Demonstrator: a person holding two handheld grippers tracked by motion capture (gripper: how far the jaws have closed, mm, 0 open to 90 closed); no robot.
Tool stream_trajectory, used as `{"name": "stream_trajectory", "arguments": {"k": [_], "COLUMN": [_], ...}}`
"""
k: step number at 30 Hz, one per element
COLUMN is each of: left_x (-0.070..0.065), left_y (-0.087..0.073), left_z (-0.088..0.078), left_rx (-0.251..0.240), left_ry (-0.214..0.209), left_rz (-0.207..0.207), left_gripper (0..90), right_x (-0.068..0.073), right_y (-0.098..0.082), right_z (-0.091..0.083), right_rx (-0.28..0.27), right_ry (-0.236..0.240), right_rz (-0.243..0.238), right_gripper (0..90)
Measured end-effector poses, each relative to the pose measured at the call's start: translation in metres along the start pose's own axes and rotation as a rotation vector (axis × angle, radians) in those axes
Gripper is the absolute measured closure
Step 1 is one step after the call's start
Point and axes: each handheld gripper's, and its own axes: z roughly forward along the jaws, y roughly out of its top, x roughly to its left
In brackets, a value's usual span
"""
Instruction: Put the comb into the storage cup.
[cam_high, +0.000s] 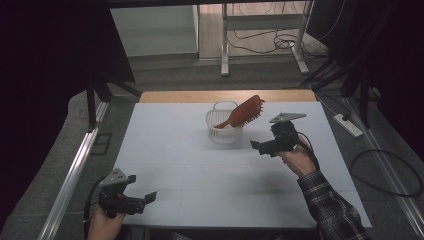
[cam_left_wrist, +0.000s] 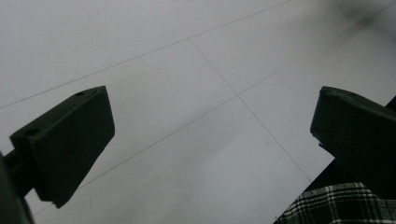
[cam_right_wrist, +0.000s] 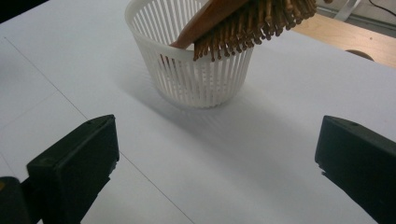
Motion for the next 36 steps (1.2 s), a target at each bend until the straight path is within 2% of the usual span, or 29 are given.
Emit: {"name": "stream_trajectory", "arguments": {"k": [7, 19, 36], "left_x": [0.0, 0.001, 0.001], "left_y": [0.0, 0.0, 0.0], "left_z": [0.0, 0.0, 0.0], "left_rx": [0.0, -0.002, -0.002], "left_ry": [-0.003, -0.005, -0.006], "left_rz": [-0.002, -0.004, -0.004], "left_gripper": [0.0, 0.0, 0.0], "right_x": [0.001, 0.003, 0.006], "right_y": [-0.003, -0.008, -0.02], "right_z": [-0.007, -0.018, -0.025], "right_rx": [-0.014, -0.03, -0.007], "right_ry": [0.009, 0.028, 0.027], "right_rz": [-0.014, -0.006, -0.025], "right_gripper": [0.0, 0.0, 0.0]}}
